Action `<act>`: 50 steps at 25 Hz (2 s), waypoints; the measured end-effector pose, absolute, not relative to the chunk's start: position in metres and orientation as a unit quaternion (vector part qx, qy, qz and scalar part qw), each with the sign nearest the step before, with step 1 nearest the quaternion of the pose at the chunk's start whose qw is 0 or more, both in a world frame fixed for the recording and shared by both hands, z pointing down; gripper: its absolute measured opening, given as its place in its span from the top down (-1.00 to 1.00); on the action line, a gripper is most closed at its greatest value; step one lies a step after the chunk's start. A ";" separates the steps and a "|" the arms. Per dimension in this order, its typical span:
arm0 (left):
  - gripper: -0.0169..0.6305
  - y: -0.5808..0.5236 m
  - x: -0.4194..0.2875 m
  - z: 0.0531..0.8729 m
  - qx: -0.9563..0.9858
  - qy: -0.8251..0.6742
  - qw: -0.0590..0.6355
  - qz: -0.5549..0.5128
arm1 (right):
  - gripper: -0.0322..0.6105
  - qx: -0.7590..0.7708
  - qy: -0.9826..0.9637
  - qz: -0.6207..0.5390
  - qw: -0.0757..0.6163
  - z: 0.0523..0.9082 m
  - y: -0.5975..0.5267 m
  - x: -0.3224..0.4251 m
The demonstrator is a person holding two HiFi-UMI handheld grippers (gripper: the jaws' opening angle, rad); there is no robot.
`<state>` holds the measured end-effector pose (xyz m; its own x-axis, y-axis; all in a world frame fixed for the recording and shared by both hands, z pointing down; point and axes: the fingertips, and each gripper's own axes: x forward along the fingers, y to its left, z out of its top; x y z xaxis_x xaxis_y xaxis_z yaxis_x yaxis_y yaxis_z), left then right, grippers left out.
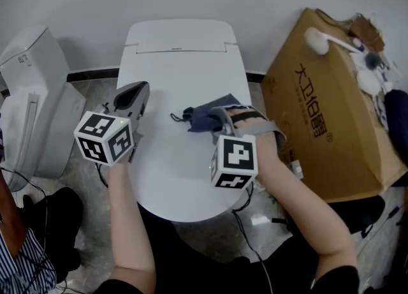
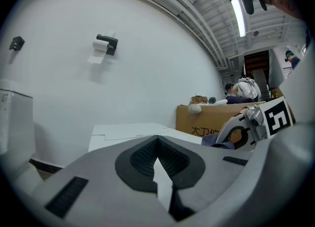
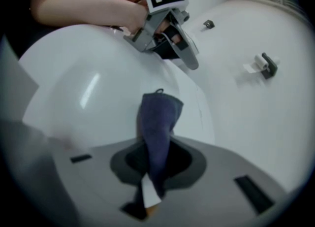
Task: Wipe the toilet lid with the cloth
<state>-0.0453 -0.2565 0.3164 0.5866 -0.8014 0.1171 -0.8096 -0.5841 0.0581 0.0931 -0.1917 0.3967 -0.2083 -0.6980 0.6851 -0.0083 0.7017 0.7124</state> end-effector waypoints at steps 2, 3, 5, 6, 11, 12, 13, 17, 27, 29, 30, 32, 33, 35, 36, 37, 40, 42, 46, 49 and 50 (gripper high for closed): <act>0.90 -0.257 -0.045 0.316 0.889 -0.453 0.052 0.039 | 0.69 0.244 -0.718 -0.297 0.581 0.397 -0.186 0.093; 0.90 -0.257 -0.045 0.316 0.889 -0.453 0.052 0.039 | 0.69 0.243 -0.717 -0.298 0.582 0.397 -0.183 0.093; 0.90 -0.257 -0.046 0.316 0.889 -0.454 0.052 0.038 | 0.69 0.241 -0.716 -0.298 0.583 0.398 -0.176 0.094; 0.90 -0.256 -0.046 0.316 0.889 -0.454 0.052 0.038 | 0.69 0.240 -0.716 -0.296 0.585 0.398 -0.173 0.094; 0.90 -0.257 -0.046 0.316 0.888 -0.455 0.053 0.038 | 0.69 0.232 -0.714 -0.296 0.590 0.396 -0.156 0.092; 0.90 -0.257 -0.046 0.316 0.888 -0.455 0.053 0.038 | 0.69 0.229 -0.715 -0.295 0.590 0.397 -0.152 0.092; 0.90 -0.257 -0.046 0.316 0.888 -0.455 0.053 0.038 | 0.69 0.227 -0.717 -0.295 0.590 0.397 -0.148 0.091; 0.90 -0.257 -0.045 0.315 0.888 -0.455 0.052 0.038 | 0.69 0.220 -0.722 -0.291 0.588 0.396 -0.131 0.090; 0.90 -0.257 -0.045 0.316 0.888 -0.454 0.052 0.039 | 0.69 0.221 -0.728 -0.289 0.581 0.393 -0.101 0.087; 0.90 -0.257 -0.045 0.316 0.888 -0.455 0.052 0.038 | 0.69 0.221 -0.730 -0.289 0.579 0.393 -0.094 0.086; 0.90 -0.257 -0.045 0.316 0.888 -0.455 0.052 0.038 | 0.69 0.221 -0.730 -0.290 0.578 0.393 -0.091 0.086; 0.90 -0.256 -0.045 0.316 0.888 -0.455 0.052 0.039 | 0.69 0.221 -0.730 -0.292 0.577 0.393 -0.083 0.085; 0.90 -0.256 -0.045 0.316 0.888 -0.455 0.052 0.040 | 0.69 0.221 -0.730 -0.291 0.578 0.394 -0.080 0.085; 0.90 -0.256 -0.045 0.316 0.888 -0.454 0.052 0.039 | 0.69 0.219 -0.731 -0.287 0.579 0.395 -0.074 0.085; 0.90 -0.256 -0.045 0.316 0.888 -0.455 0.051 0.039 | 0.69 0.219 -0.731 -0.286 0.580 0.396 -0.072 0.086; 0.90 -0.256 -0.044 0.316 0.888 -0.455 0.050 0.038 | 0.69 0.217 -0.731 -0.285 0.581 0.397 -0.069 0.086; 0.90 -0.256 -0.043 0.315 0.887 -0.457 0.049 0.037 | 0.69 0.210 -0.730 -0.284 0.585 0.398 -0.064 0.090; 0.90 -0.257 -0.042 0.315 0.888 -0.457 0.049 0.037 | 0.69 0.205 -0.735 -0.277 0.584 0.397 -0.062 0.091; 0.90 -0.257 -0.041 0.317 0.888 -0.454 0.054 0.042 | 0.69 0.212 -0.750 -0.266 0.568 0.385 -0.078 0.089; 0.90 -0.257 -0.042 0.315 0.888 -0.455 0.051 0.038 | 0.69 0.225 -0.748 -0.274 0.562 0.367 -0.107 0.086; 0.90 -0.256 -0.043 0.315 0.888 -0.455 0.050 0.037 | 0.69 0.230 -0.746 -0.280 0.560 0.360 -0.120 0.084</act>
